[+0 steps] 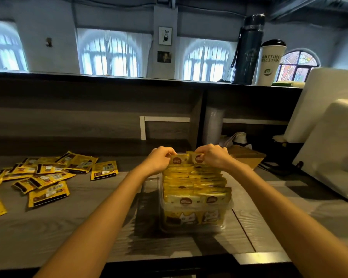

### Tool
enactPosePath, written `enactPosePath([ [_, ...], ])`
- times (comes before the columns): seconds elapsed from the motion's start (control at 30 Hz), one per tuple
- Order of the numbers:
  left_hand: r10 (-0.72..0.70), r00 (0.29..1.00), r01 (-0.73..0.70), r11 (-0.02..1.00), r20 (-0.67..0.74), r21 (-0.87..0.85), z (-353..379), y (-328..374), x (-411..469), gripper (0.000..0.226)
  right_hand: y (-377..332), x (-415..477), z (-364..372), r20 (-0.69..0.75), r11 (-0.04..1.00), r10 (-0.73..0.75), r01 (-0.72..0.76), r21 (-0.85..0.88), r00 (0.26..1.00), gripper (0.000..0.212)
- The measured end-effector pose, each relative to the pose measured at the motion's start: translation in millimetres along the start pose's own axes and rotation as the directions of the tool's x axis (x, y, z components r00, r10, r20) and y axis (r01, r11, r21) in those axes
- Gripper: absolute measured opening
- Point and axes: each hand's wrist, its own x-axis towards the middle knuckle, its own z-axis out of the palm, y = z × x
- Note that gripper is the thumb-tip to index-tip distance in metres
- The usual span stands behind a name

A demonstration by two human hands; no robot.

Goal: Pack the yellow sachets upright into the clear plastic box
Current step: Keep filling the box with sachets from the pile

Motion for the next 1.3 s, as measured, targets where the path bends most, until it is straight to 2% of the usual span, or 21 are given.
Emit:
enactPosePath([
  [0.13,-0.021,0.994,0.006,0.990,0.105,0.143,-0.8,0.1,-3.4,0.033,0.2,-3.8,5.6,0.060,0.994,0.022,-0.028,0.104,0.998,0.036],
  [0.23,-0.028,0.991,0.014,0.994,0.129,0.110,-1.1,1.9,-7.9,0.035,-2.0,-7.0,4.1,0.081,0.986,0.013,-0.026,0.163,0.997,0.034],
  [0.43,-0.008,0.990,-0.015,0.988,0.141,0.156,-0.8,8.8,-11.0,0.036,-5.4,-10.9,3.1,0.083,0.994,0.014,-0.024,0.111,0.996,0.037],
  [0.6,-0.014,1.000,0.012,0.997,0.022,0.079,-6.3,9.3,-13.8,0.034,-12.4,-7.4,1.9,-0.012,0.988,0.044,-0.042,0.151,0.999,0.033],
  [0.7,0.008,0.992,0.003,0.996,-0.127,0.091,-18.6,8.5,-17.4,0.033,-31.6,-10.5,0.0,-0.192,0.980,0.019,0.020,0.198,0.981,0.037],
  [0.8,0.012,0.938,0.030,0.993,-0.348,0.117,-37.9,2.7,-24.3,0.031,-67.1,-10.7,-1.3,-0.387,0.948,0.006,0.118,0.297,0.922,0.034],
  [0.9,-0.020,0.874,0.100,0.985,-0.485,0.141,-61.5,-11.4,-38.9,0.032,-113.7,-9.6,7.9,-0.447,0.901,-0.027,0.215,0.378,0.894,0.030],
  [1.0,-0.095,0.837,0.190,0.974,-0.539,0.124,-83.4,-38.8,-61.8,0.033,-158.0,-10.5,29.8,-0.371,0.875,-0.093,0.254,0.412,0.924,0.024],
  [1.1,-0.218,0.794,0.340,0.933,-0.567,0.118,-97.9,-76.8,-85.7,0.033,-192.8,-6.9,62.5,-0.211,0.879,-0.149,0.227,0.419,0.966,0.024],
  [1.2,-0.341,0.769,0.497,0.851,-0.541,0.170,-104.3,-116.1,-104.7,0.029,-216.1,2.1,103.1,-0.043,0.922,-0.194,0.197,0.334,0.980,0.032],
  [1.3,-0.391,0.772,0.569,0.777,-0.501,0.270,-105.1,-148.2,-114.9,0.028,-225.3,12.6,141.1,0.072,0.949,-0.258,0.239,0.205,0.963,0.034],
])
